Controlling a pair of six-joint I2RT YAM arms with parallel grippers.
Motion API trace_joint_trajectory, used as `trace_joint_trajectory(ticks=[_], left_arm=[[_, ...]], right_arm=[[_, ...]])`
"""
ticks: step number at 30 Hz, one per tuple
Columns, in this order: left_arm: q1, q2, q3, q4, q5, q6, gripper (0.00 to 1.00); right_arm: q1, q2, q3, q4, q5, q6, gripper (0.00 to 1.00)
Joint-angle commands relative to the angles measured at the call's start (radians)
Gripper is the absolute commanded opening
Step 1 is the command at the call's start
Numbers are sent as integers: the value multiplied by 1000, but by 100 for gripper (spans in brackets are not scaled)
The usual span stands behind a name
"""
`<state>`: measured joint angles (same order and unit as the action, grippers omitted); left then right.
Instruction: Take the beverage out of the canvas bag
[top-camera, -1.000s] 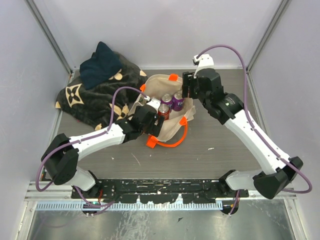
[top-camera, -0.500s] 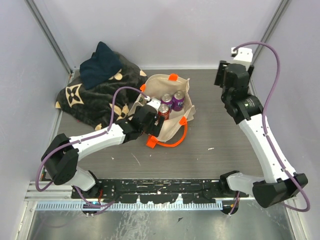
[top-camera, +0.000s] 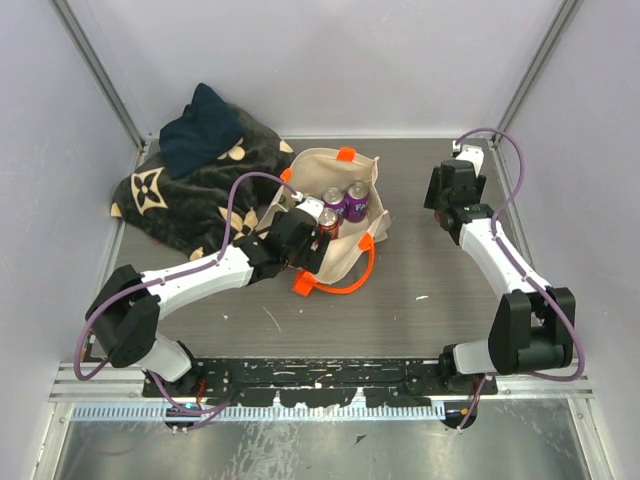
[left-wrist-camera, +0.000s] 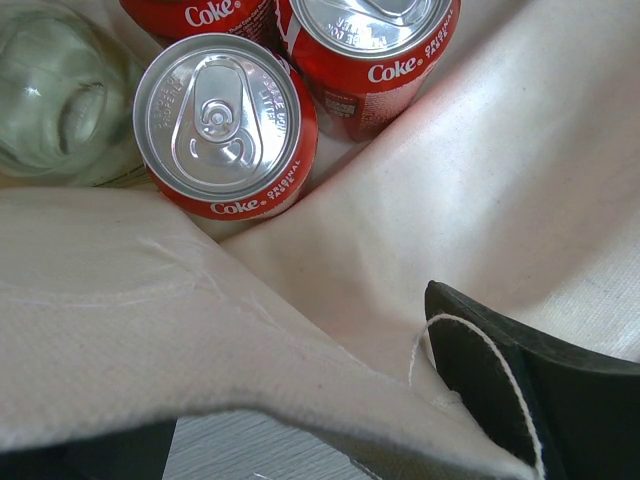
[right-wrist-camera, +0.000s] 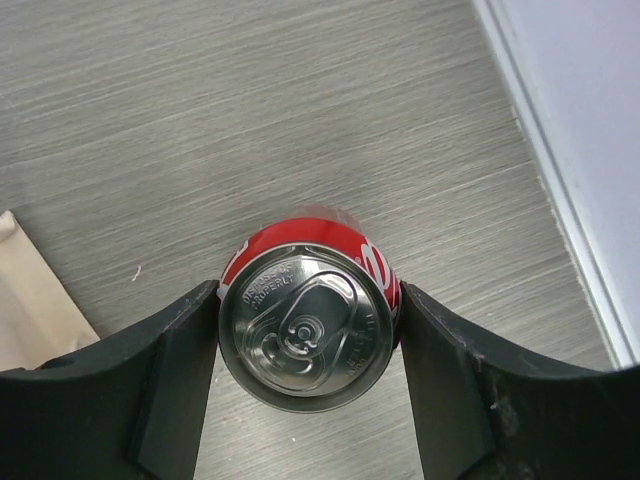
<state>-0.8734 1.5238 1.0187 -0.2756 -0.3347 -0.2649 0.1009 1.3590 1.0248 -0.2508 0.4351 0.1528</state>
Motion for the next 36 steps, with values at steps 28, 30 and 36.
trace_joint_trajectory(ticks=[28,30,36], left_arm=[[-4,-12,13,-35,-8,31,98],[-4,-13,14,-34,-7,32,98],[-5,-27,0,-13,-9,26,98]], right_arm=[[-76,255,168,57,-52,169,100],[-75,222,190,46,-61,166,100],[8,38,252,20,-96,129,100]])
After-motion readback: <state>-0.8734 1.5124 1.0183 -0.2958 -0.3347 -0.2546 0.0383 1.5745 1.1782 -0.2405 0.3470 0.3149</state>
